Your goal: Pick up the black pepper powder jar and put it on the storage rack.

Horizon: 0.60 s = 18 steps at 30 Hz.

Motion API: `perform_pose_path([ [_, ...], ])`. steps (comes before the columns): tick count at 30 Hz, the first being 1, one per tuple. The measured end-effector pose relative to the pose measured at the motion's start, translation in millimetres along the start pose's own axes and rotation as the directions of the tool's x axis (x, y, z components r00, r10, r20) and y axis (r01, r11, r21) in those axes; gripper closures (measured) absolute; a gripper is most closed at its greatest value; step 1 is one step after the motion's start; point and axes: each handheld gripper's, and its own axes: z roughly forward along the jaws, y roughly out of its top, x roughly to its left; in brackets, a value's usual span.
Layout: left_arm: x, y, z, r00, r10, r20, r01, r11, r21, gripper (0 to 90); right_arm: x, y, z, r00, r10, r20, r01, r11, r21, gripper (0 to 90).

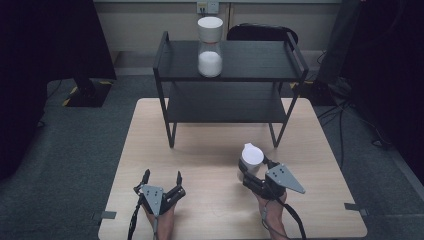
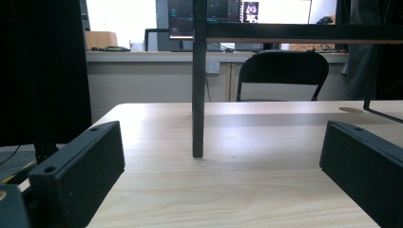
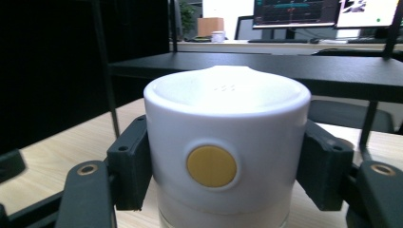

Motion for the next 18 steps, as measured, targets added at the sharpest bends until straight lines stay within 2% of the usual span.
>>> perform_pose_path([
  [9, 0.0, 0.1, 0.0, 1.0000, 0.000, 0.000, 0.000, 1.0000, 0.000, 0.8, -13.2, 33.4, -3.3, 0.9984, -0.021, -0.052, 0.020, 1.000, -0.005, 30.3],
  [12, -0.1, 0.1, 0.0, 1.0000, 0.000, 0.000, 0.000, 1.0000, 0.000, 0.8, -16.9, 47.1, -2.9, 0.9972, -0.039, -0.064, 0.038, 0.999, -0.013, 30.4],
  [18, 0.0, 0.1, 0.0, 1.0000, 0.000, 0.000, 0.000, 1.0000, 0.000, 1.0, -28.5, 78.0, 2.9, 0.9950, -0.039, -0.092, 0.037, 0.999, -0.020, 30.4],
])
